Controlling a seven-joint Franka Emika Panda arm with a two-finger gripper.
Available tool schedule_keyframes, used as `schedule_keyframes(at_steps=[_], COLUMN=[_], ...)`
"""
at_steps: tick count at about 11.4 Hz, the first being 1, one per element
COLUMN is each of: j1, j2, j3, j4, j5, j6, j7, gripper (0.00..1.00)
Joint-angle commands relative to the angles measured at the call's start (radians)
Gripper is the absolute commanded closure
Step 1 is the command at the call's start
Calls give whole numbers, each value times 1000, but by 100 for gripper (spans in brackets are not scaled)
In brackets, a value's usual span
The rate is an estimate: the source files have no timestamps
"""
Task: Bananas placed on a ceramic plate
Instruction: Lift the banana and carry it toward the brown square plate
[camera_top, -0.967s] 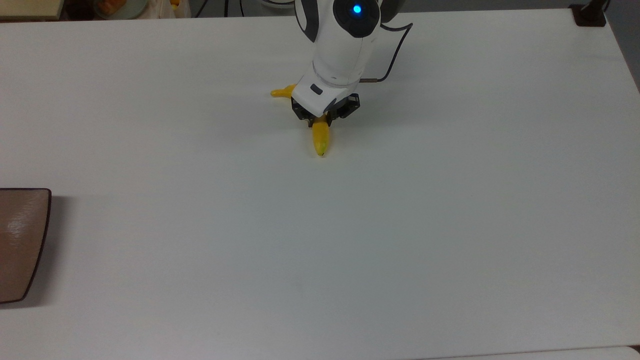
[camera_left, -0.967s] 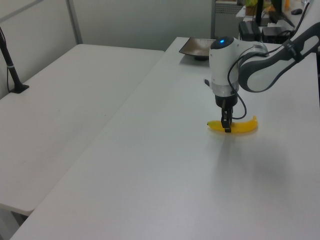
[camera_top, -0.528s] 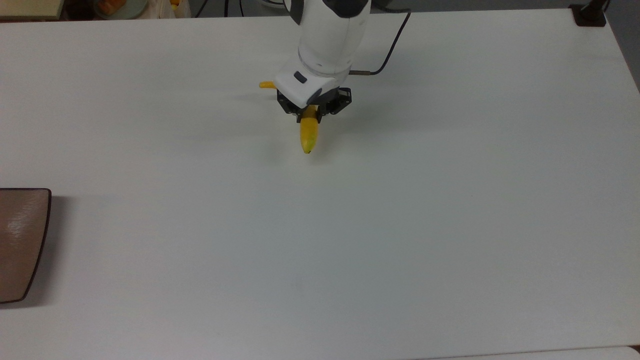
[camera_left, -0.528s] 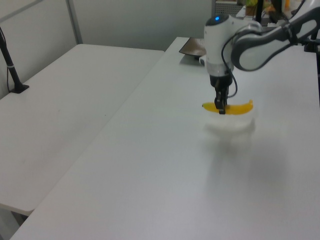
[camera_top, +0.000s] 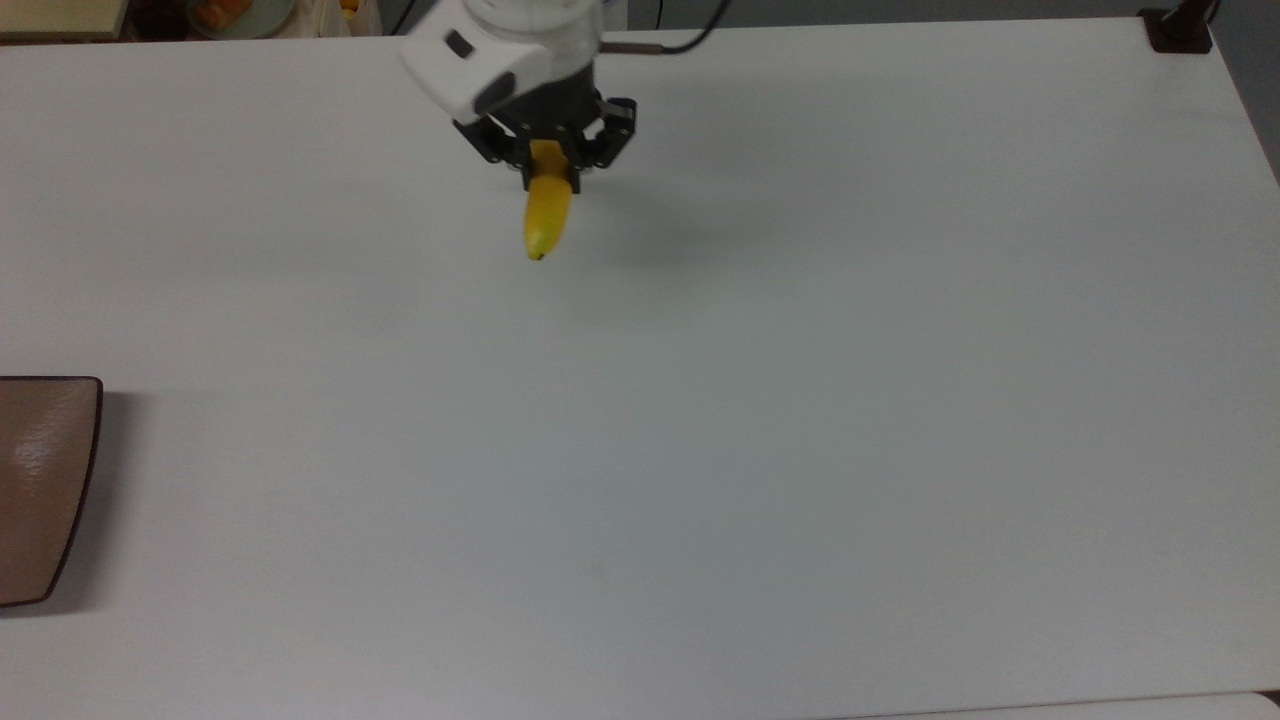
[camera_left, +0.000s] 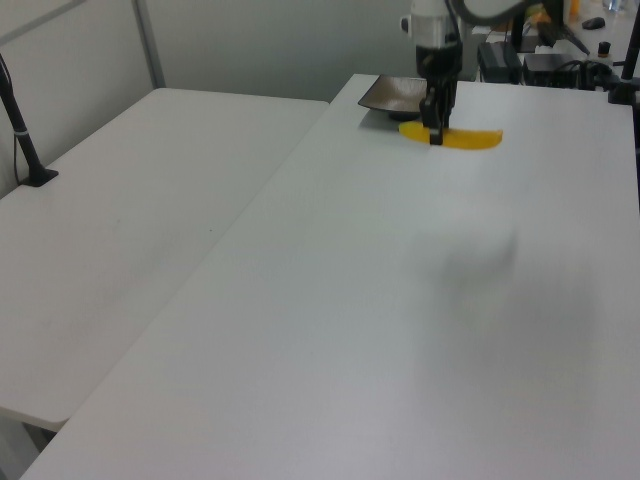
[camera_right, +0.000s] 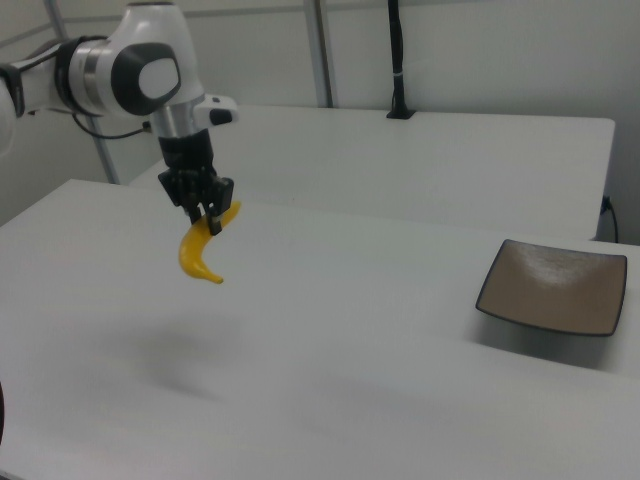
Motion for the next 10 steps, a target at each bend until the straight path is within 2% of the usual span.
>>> schedule_keyframes(at_steps=[1, 3, 6, 10], j1=[-94, -168, -268, -346], j2=[14, 30, 86, 195], j3=[5, 5, 7, -10], j4=[62, 98, 138, 144], j5=[20, 17, 17, 15], j6=[-36, -21, 124, 501], j7=[-82, -143, -171, -163], gripper=[100, 100, 100, 100])
